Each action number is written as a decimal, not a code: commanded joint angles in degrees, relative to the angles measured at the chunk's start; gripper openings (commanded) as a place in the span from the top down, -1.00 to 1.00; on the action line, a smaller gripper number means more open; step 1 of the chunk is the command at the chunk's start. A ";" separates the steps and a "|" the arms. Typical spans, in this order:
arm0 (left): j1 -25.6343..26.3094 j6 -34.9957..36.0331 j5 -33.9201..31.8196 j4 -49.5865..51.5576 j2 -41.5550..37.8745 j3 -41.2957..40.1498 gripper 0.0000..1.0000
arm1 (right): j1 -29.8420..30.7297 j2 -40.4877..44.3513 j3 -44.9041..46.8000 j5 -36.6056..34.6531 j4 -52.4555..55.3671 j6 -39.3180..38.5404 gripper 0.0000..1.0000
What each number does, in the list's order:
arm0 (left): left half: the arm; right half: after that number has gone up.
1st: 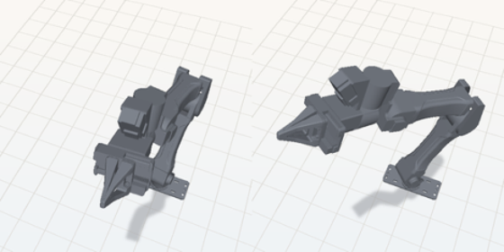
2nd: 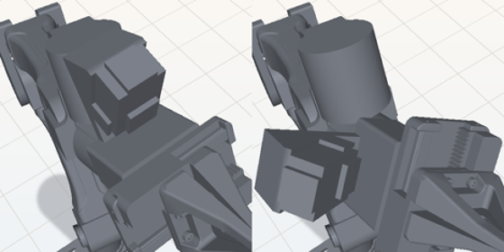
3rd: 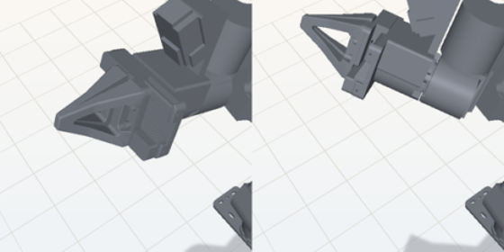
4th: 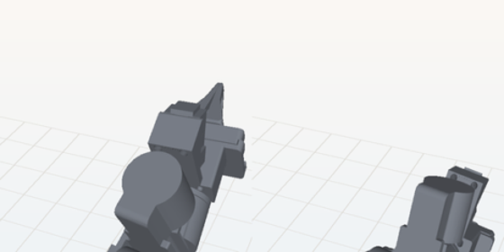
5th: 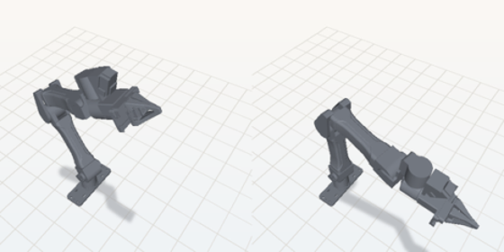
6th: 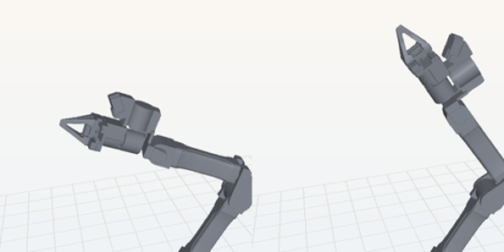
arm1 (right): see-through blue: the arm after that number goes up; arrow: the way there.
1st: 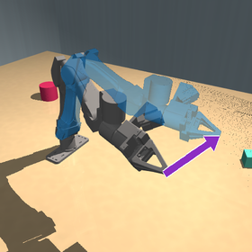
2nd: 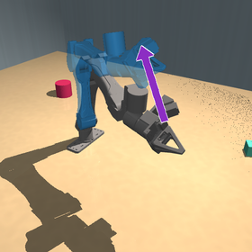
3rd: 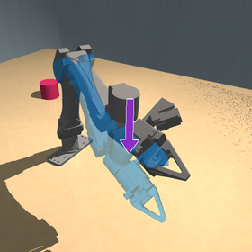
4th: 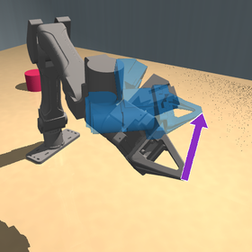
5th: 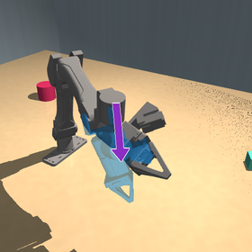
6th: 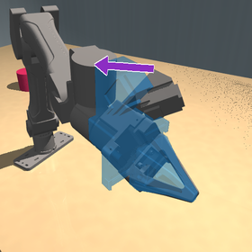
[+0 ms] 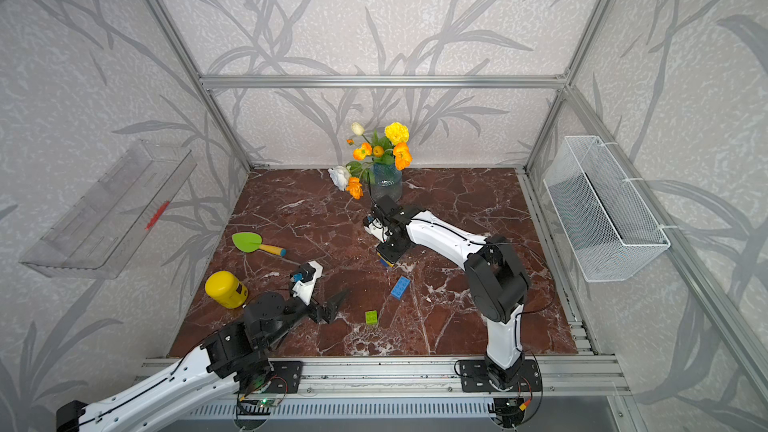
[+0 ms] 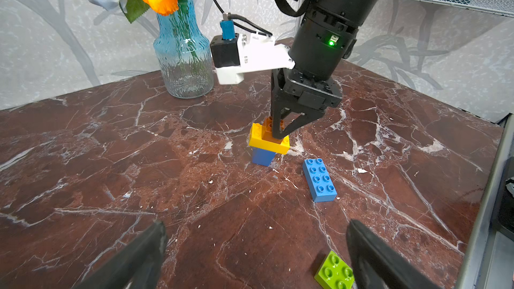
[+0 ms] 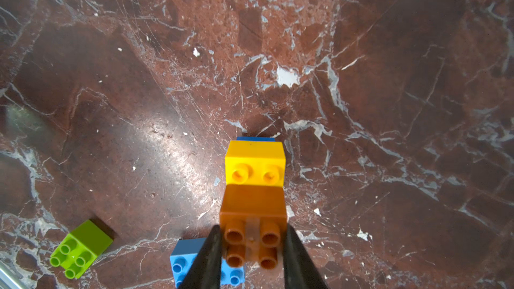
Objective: Assemble the letter f with lego
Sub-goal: Assemble the lego brick with the lego brick.
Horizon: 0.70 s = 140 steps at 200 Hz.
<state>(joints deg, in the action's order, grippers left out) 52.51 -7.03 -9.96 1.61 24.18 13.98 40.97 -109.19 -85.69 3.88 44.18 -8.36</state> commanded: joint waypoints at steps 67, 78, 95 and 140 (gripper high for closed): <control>0.14 0.75 -0.26 -1.18 -0.10 -0.63 -0.99 | 0.61 -4.81 -1.14 0.09 -0.04 0.71 0.54; 0.14 0.64 -0.25 -1.11 -0.10 -0.62 -0.99 | 0.68 -4.87 -1.15 0.03 -0.28 0.87 0.53; 0.14 0.66 -0.24 -1.15 -0.11 -0.68 -0.99 | 0.69 -4.85 -1.32 -0.16 -0.68 1.06 0.51; 0.09 0.68 0.41 -1.08 -0.19 -0.62 -0.99 | 0.71 -2.02 0.11 -1.77 -2.97 2.30 0.31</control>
<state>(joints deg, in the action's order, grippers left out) 52.51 -7.03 -9.93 1.61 24.18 13.98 41.36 -110.93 -87.48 4.45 42.02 -7.49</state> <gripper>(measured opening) 0.993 0.335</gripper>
